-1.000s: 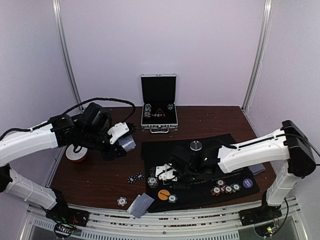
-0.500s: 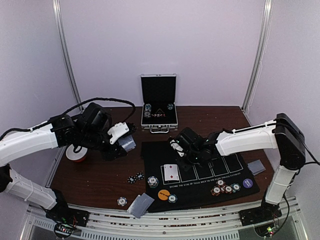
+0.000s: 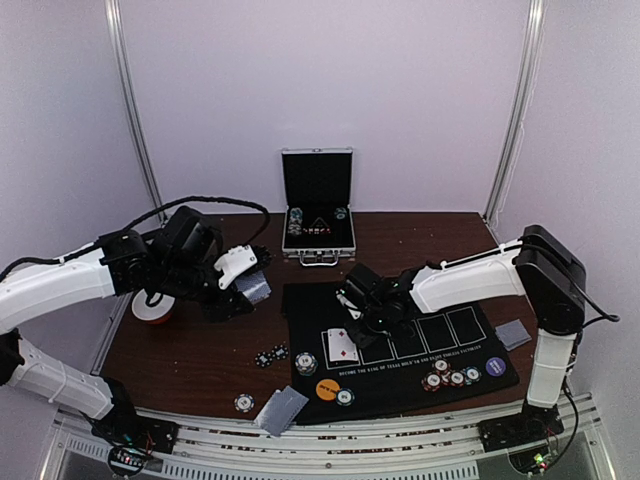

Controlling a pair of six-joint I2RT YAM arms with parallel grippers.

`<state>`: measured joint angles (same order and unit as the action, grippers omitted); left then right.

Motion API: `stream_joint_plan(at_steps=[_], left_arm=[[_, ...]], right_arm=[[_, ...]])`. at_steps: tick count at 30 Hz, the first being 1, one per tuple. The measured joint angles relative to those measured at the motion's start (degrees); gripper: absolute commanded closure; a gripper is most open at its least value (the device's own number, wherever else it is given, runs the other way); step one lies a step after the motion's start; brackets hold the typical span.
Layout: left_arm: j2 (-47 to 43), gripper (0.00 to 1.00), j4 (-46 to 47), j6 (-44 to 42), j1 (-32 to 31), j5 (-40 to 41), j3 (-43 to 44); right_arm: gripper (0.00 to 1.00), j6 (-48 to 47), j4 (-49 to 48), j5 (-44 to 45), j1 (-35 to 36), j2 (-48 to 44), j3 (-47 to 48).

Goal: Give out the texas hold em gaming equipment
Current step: Adjust the poker card in the community card area.

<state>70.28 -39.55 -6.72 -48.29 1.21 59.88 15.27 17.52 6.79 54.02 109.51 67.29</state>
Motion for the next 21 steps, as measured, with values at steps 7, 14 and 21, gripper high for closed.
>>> stream_joint_plan(at_steps=[7,14,21], left_arm=[[0.0,0.57,0.0,0.0,0.0,0.0,-0.1],[0.0,0.57,0.0,0.0,0.0,0.0,-0.2],[0.0,0.57,0.0,0.0,0.0,0.0,-0.2]], right_arm=[[0.98,0.2,0.0,-1.0,0.4,0.8,1.1],[0.98,0.6,0.0,-1.7,1.0,1.0,1.7],[0.92,1.2,1.2,-0.5,1.2,0.8,1.9]])
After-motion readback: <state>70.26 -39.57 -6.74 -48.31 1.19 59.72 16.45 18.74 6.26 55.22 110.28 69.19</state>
